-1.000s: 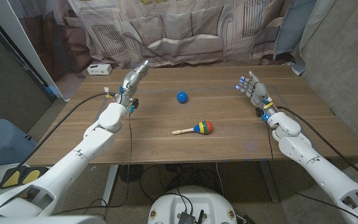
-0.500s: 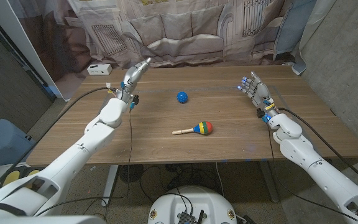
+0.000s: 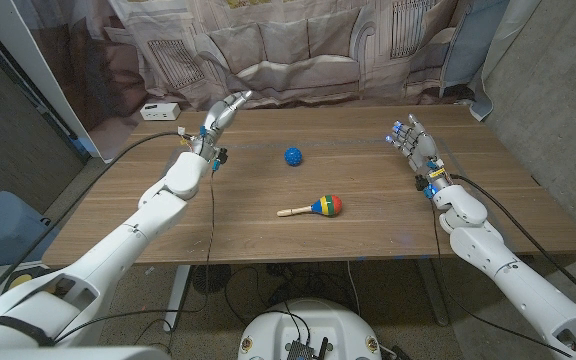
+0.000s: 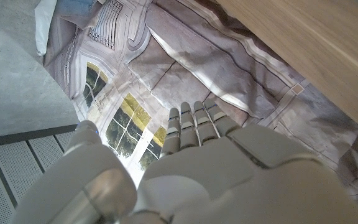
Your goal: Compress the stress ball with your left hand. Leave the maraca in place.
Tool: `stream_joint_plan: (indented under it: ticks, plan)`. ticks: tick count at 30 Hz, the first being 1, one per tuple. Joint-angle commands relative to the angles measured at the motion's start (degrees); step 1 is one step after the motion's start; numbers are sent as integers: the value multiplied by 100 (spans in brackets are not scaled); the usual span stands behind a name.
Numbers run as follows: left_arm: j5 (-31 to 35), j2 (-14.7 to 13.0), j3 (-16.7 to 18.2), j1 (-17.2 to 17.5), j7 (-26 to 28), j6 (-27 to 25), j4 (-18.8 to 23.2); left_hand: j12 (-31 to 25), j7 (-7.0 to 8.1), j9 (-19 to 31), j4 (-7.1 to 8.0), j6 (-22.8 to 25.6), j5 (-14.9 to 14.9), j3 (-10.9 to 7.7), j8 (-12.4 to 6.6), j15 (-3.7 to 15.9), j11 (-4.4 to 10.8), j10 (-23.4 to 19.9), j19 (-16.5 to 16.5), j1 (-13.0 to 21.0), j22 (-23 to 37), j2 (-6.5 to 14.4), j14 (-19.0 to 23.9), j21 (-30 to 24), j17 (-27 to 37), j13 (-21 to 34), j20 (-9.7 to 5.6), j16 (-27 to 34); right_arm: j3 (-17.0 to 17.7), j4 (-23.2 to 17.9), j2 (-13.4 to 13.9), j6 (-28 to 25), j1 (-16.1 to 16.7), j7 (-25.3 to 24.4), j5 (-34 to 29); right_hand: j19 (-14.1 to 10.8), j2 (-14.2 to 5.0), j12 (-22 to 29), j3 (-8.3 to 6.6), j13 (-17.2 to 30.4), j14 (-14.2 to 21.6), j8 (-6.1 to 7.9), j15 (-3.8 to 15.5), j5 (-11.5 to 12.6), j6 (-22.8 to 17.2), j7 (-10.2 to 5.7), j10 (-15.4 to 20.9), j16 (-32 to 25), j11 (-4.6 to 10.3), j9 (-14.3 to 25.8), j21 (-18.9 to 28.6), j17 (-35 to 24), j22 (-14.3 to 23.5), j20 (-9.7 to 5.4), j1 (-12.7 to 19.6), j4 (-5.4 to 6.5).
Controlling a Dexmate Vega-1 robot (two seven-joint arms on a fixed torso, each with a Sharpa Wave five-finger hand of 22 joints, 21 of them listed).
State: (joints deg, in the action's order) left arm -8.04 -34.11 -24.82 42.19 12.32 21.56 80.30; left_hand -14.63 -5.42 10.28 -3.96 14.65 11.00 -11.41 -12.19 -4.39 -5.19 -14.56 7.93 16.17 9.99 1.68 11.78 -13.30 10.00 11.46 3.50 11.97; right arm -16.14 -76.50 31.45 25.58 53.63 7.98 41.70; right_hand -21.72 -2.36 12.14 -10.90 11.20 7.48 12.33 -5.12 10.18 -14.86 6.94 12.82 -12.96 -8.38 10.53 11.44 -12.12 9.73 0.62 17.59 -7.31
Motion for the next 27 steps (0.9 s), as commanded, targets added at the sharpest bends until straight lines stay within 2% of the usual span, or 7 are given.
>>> stream_joint_plan:
  ticks: [1, 6, 9, 18, 27]
  plan:
    - [647, -69, -146, -157, 251, -95, 77, 17, 2, 15, -49, 52, 0, -13, 10, 45, 27, -39, 30, 111, 32, 17, 37, -1, 27, 14, 3, -4, 83, -135, 14, 164, 161, -235, -120, -75, -58, 45, -30, 8, 86, 16, 16, 23, -64, -14, 68, -32, 42, 32, 43, -16, 11, -7, 0, 0]
    - [915, -99, -190, -201, 395, -163, 118, 24, 10, 16, -74, 53, -3, -30, 19, 61, 45, -39, 53, 150, 31, 28, 52, 2, 26, 14, -6, -10, 91, -233, 83, 74, 221, -249, -101, -117, -51, 47, -22, 7, 138, 6, 55, 19, -65, -10, 96, -47, 48, 32, 51, -19, 12, -20, -7, 0]
    - [1138, -65, -216, -214, 612, -139, 106, -10, -7, 18, -145, 165, -14, -70, 0, 78, 56, -181, 194, 252, 30, 45, 171, -21, 24, 16, -5, 2, 99, -276, 104, 57, 254, -279, -108, -131, -51, 43, -20, 7, 151, -3, 42, 17, -56, 2, 96, -51, 44, 32, 53, -20, 12, -23, -10, 1]
    - [1750, -194, -357, -244, 804, -781, 462, -28, 32, 21, -224, 312, -26, -113, -19, 132, 116, -301, 338, 364, 29, 61, 329, -34, 22, 18, -14, 16, 105, -385, 118, 16, 366, -306, -66, -146, -50, 36, -13, 7, 152, -11, 35, 15, -58, 7, 99, -46, 34, 32, 51, -23, 12, -27, -16, 4]
    - [2113, -304, -469, -260, 846, -1262, 755, -32, 49, 23, -281, 375, -33, -153, -20, 143, 126, -359, 379, 456, 28, 80, 389, -23, 21, 19, 17, 9, 194, -470, 95, 275, 499, -413, -145, -135, -50, 29, -9, 7, 149, -16, 37, 13, -63, -1, 99, -42, 24, 32, 40, -26, 12, -14, -20, 5]
